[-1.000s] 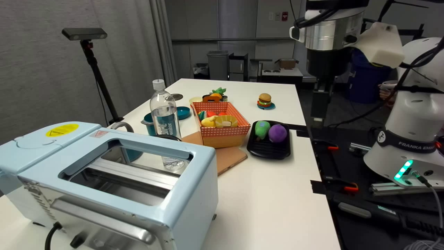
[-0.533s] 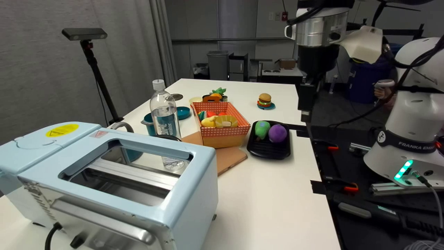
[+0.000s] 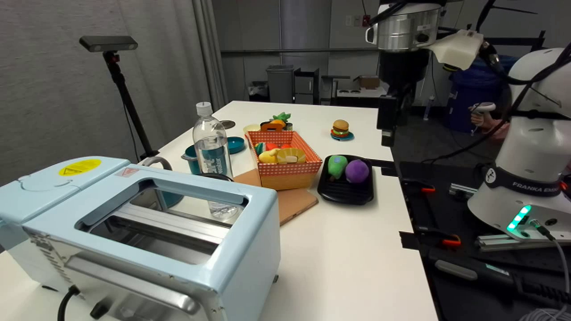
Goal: Put the banana plushy on the tray
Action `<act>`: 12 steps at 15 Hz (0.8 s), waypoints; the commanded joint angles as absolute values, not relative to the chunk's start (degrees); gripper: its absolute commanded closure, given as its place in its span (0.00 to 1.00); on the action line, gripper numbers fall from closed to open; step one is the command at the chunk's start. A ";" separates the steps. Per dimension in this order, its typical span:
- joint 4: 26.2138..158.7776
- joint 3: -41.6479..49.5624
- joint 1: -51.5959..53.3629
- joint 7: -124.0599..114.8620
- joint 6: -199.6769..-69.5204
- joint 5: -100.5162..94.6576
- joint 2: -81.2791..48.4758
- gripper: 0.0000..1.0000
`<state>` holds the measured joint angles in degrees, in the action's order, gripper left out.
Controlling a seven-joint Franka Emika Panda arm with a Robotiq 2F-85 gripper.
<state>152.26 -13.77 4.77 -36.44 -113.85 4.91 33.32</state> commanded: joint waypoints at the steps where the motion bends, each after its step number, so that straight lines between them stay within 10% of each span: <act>1: 152.96 -12.38 3.19 -34.34 -114.83 3.84 35.10 0.00; 12: 152.09 -12.45 3.36 -34.49 -114.11 5.31 33.57 0.00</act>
